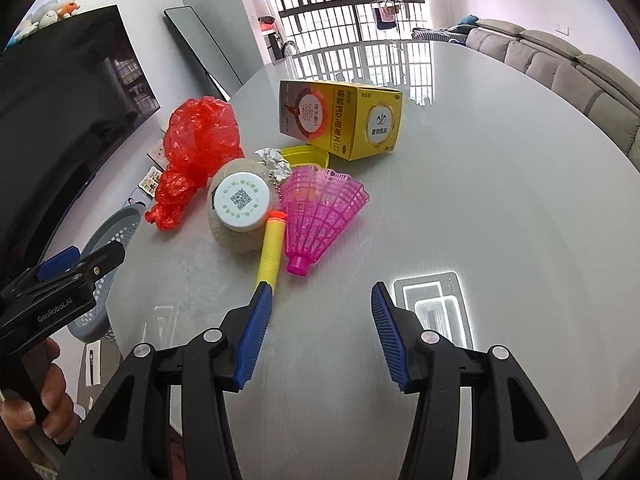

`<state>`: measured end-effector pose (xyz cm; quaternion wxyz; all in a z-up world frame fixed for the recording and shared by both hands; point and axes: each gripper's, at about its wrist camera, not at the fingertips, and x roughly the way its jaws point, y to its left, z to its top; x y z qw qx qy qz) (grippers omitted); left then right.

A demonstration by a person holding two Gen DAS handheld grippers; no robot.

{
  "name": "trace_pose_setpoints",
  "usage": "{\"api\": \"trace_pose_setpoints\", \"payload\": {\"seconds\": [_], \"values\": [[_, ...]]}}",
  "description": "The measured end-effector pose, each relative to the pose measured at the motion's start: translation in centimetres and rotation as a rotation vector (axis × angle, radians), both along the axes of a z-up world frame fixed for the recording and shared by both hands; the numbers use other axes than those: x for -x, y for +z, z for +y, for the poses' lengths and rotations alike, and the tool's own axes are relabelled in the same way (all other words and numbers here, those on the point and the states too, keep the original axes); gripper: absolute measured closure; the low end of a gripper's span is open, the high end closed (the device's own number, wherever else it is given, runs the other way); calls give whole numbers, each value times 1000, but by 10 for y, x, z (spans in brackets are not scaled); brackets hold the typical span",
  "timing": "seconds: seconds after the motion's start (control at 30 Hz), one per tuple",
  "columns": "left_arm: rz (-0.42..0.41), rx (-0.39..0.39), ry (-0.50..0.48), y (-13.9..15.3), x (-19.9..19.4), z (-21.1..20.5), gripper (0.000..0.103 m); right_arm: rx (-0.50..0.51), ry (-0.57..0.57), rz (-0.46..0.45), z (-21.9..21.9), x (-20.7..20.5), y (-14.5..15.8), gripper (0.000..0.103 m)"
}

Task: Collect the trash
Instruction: 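Reach the right tool to the yellow foam dart and close on it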

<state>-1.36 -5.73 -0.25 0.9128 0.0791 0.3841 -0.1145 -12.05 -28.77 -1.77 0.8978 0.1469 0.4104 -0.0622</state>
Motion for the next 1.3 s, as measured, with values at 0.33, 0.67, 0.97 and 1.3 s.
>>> {"api": "trace_pose_setpoints", "payload": {"seconds": [0.33,0.67,0.97,1.3], "values": [[15,-26,15,-13,-6,-4,15,-23,47,33,13,-15,-8,53],[32,-14,18,-20,-11,7,15,11,34,61,32,-26,-14,54],[47,11,22,-25,-15,16,15,51,48,81,46,-38,-15,69],[54,27,5,-29,-14,16,15,105,53,76,57,-45,-16,86]]}}
